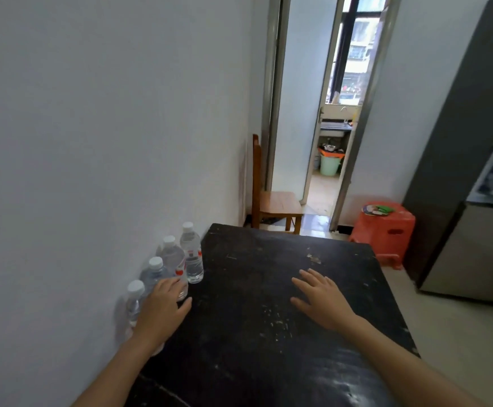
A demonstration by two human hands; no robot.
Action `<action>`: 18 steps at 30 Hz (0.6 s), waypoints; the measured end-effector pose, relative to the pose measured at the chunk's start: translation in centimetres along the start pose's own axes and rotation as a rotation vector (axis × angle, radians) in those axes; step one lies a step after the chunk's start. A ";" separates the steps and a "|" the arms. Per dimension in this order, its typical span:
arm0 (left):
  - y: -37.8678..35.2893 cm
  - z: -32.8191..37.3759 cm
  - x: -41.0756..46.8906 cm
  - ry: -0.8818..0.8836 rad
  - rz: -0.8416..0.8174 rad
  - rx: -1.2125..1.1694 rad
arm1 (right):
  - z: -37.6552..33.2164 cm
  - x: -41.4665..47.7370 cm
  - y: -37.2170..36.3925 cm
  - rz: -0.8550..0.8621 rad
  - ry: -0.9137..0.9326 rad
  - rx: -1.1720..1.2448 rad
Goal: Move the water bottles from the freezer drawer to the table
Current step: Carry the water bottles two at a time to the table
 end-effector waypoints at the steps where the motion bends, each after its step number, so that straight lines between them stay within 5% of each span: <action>1: 0.5 -0.3 -0.2 -0.028 -0.011 -0.007 | -1.0 -0.7 0.0 0.005 -0.024 -0.009; 8: 0.5 0.4 -2.2 -0.197 -0.121 -0.068 | -4.9 -9.2 0.2 0.047 -0.311 -0.010; 18: -4.9 13.7 -10.7 -0.646 -0.408 -0.187 | -6.4 -32.2 0.6 0.047 -0.752 -0.046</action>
Point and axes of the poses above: each hand's wrist, its own x-axis towards the middle knuckle, its own y-axis out of the back of the hand, z = x × y, the point moved 3 cm from there along x, towards the middle knuckle, and after that the axes turned 8 degrees about y, right-handed, at the moved point
